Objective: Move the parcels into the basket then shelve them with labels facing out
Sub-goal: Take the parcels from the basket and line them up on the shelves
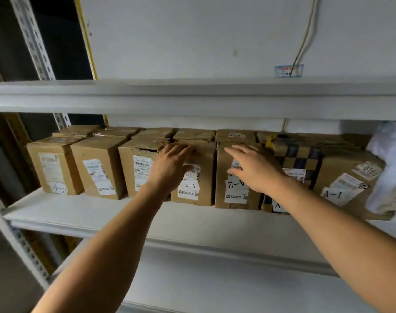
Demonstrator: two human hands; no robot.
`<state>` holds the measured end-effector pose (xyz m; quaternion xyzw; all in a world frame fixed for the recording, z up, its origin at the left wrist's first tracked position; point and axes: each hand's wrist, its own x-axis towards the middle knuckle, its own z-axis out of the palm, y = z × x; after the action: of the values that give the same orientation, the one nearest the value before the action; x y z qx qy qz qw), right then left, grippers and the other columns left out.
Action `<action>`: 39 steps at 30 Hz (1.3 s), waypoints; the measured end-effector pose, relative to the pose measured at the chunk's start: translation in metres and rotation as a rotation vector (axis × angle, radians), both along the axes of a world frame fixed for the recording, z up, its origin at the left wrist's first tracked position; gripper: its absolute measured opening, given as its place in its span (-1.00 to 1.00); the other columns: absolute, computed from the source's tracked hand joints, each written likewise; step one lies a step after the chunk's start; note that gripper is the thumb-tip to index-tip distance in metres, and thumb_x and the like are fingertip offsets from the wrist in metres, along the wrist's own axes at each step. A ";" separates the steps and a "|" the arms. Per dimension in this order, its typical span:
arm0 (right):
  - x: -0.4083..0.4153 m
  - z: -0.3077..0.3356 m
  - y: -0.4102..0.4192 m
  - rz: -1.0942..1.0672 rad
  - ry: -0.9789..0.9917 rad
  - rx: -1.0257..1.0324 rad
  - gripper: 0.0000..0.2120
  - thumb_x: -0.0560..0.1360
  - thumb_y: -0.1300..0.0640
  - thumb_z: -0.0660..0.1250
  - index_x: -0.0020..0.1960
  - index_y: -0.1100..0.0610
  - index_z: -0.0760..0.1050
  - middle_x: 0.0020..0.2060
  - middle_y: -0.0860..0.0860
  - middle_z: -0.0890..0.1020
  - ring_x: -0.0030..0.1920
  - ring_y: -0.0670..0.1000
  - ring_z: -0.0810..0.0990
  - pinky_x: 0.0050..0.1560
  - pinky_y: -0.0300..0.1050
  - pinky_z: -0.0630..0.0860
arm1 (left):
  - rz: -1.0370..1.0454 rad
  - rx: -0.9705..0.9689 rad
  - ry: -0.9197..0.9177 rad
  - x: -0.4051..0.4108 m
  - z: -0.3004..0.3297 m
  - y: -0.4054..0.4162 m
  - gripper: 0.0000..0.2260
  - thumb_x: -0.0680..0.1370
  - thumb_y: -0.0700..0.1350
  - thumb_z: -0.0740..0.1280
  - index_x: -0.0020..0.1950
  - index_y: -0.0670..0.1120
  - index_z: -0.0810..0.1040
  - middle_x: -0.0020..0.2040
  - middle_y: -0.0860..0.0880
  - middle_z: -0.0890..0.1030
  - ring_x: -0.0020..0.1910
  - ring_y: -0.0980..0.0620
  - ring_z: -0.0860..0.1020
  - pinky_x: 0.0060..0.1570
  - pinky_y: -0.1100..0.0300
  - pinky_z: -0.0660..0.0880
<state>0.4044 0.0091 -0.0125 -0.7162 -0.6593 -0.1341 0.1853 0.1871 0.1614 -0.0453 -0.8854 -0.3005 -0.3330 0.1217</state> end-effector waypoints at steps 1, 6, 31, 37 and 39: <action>-0.001 -0.002 0.001 -0.025 0.030 0.004 -0.38 0.66 -0.02 0.35 0.66 -0.05 0.22 0.65 -0.05 0.28 0.64 0.04 0.21 0.62 0.02 0.11 | -0.031 0.006 -0.040 0.001 -0.002 0.003 -0.45 0.56 0.01 0.50 0.52 -0.05 0.50 0.45 -0.10 0.56 0.47 -0.22 0.45 0.43 -0.18 0.44; -0.010 -0.011 0.000 -0.100 0.111 0.086 -0.42 0.64 0.05 0.41 0.62 -0.07 0.34 0.60 -0.06 0.37 0.60 0.02 0.30 0.61 0.02 0.20 | -0.096 -0.007 -0.119 0.003 -0.013 0.007 -0.48 0.55 -0.05 0.52 0.49 -0.08 0.53 0.41 -0.11 0.60 0.43 -0.22 0.47 0.42 -0.16 0.44; -0.147 0.003 0.134 0.080 0.166 0.042 -0.62 0.65 0.17 0.39 0.46 0.11 0.55 0.42 0.05 0.59 0.47 0.09 0.48 0.51 -0.06 0.28 | 0.066 0.014 0.037 -0.114 0.007 0.093 -0.32 0.40 0.04 0.63 0.49 -0.02 0.55 0.42 -0.09 0.60 0.43 -0.23 0.53 0.53 -0.20 0.32; -0.155 0.004 0.138 0.101 0.090 0.122 -0.73 0.66 0.18 0.32 0.33 0.10 0.62 0.25 0.02 0.65 0.24 0.07 0.60 0.30 0.02 0.55 | 0.049 0.029 0.085 -0.122 0.006 0.095 -0.27 0.46 0.12 0.57 0.58 -0.01 0.42 0.53 -0.09 0.50 0.55 -0.19 0.41 0.61 -0.22 0.19; -0.163 0.005 0.141 0.093 0.059 0.129 -0.69 0.64 0.16 0.34 0.38 0.08 0.58 0.31 0.01 0.61 0.32 0.07 0.54 0.37 0.05 0.50 | 0.084 0.057 0.083 -0.135 0.008 0.097 -0.26 0.52 0.17 0.51 0.63 0.01 0.34 0.59 -0.08 0.42 0.62 -0.15 0.29 0.64 -0.24 0.06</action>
<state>0.2413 0.1505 -0.0078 -0.6749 -0.6762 -0.1463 0.2566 0.0524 0.2588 -0.0372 -0.8813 -0.3225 -0.2988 0.1732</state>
